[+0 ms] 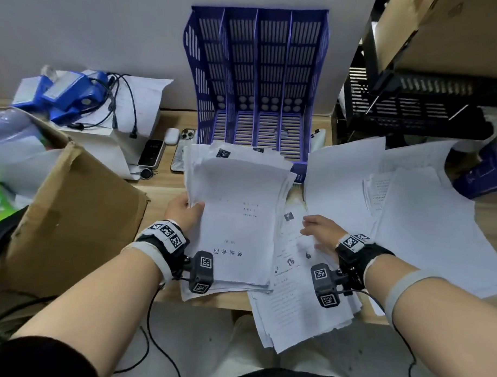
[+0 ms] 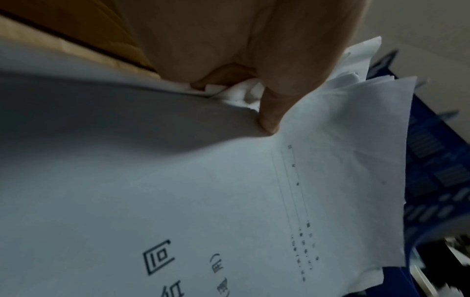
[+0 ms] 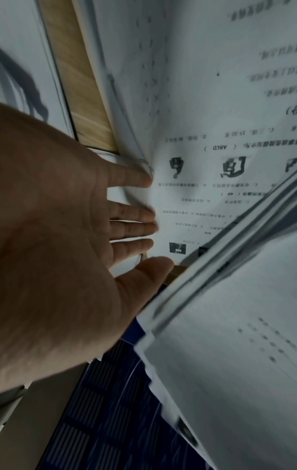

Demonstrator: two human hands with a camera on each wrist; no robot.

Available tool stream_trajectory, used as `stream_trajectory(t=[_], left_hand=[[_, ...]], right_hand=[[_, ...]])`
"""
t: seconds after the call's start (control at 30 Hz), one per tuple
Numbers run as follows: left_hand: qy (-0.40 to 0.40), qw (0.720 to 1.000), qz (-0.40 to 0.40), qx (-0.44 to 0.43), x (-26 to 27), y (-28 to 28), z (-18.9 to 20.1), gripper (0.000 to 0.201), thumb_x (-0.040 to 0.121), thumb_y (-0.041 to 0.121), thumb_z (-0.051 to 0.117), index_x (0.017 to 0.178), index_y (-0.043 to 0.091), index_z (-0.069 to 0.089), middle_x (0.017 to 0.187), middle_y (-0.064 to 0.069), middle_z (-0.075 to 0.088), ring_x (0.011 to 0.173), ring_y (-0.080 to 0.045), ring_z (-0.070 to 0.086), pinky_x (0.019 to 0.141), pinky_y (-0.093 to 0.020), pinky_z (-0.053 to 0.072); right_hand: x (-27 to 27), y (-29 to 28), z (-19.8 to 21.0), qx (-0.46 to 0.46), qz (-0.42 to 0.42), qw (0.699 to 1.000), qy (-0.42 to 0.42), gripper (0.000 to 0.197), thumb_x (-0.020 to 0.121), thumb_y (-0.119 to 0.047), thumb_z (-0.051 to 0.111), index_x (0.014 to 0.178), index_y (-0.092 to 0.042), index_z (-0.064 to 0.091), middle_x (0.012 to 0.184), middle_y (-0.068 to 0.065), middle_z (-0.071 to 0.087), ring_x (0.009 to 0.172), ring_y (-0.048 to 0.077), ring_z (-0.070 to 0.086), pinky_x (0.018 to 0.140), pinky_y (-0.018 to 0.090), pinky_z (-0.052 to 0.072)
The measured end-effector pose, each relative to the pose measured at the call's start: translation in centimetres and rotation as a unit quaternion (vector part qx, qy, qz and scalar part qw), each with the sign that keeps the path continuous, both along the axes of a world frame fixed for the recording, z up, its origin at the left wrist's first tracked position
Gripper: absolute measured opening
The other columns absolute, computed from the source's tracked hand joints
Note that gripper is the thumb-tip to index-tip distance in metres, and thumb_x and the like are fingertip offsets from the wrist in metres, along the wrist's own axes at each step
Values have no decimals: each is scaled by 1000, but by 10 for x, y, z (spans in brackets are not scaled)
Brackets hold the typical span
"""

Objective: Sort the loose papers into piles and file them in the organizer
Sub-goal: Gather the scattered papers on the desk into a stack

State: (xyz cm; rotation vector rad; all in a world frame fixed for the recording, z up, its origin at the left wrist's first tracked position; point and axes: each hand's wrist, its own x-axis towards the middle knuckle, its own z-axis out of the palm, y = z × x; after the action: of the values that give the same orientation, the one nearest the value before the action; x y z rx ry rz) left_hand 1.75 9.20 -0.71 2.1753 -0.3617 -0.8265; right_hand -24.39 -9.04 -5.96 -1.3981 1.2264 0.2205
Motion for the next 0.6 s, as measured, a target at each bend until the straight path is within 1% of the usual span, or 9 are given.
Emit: stream_trajectory(t=[0.07,0.13,0.2,0.27,0.3,0.4,0.47,0.53,0.6], left_hand=[[-4,999,33,-18,9,16,8,8,94,13,58,91,20,60,84,-4,63,85,-25,58,80,-35,48],[7,997,74,-32,14,31,13,14,90,15,61,81,25,58,91,-12,66,86,-30,63,79,-38,51],[39,991,115,-58,15,43,17,7,92,14,61,94,20,62,105,-17,70,93,-34,67,81,-40,58],[92,979,151,-99,14,52,20,19,98,6,55,116,7,58,111,-15,68,89,-26,67,66,-28,60],[121,971,167,-122,13,56,21,27,99,4,52,125,2,54,115,-15,67,90,-26,67,63,-28,60],[178,951,195,-161,7,68,21,37,100,3,48,137,4,49,130,-21,61,111,-38,64,92,-56,53],[194,949,192,-155,-1,69,21,38,102,3,45,139,7,47,132,-19,61,115,-37,61,102,-58,45],[202,958,157,-126,-17,62,21,39,102,4,44,141,2,45,131,-22,60,110,-38,62,102,-55,45],[182,972,133,-62,-36,52,12,39,102,5,46,137,-12,45,129,-37,55,105,-49,59,97,-52,48]], right_hand=[[9,2,0,12,-5,1000,-27,54,92,-15,62,144,-11,45,148,5,47,137,21,42,117,44,31],[24,6,1,19,-20,998,-54,52,94,-17,60,144,-10,44,149,8,45,138,24,41,117,43,31],[41,11,1,43,-45,994,-89,48,97,-21,55,142,-9,45,150,13,43,139,30,39,115,43,30],[57,15,3,75,-68,988,-117,42,100,-29,50,139,-12,47,146,13,46,136,29,42,113,42,29],[62,15,3,88,-82,985,-122,42,100,-34,48,137,-14,49,143,11,48,135,24,44,113,41,27],[62,11,1,115,-119,979,-118,56,97,-50,47,137,-12,52,128,6,55,129,19,49,116,38,27],[53,7,5,155,-131,973,-113,63,89,-65,49,127,-16,60,114,0,61,105,17,58,103,35,42],[44,4,16,211,-100,966,-111,67,83,-75,46,114,-19,64,95,1,65,78,18,58,69,31,43],[35,2,24,243,-50,963,-100,69,85,-77,40,111,-19,65,93,5,68,77,23,61,66,30,44]])
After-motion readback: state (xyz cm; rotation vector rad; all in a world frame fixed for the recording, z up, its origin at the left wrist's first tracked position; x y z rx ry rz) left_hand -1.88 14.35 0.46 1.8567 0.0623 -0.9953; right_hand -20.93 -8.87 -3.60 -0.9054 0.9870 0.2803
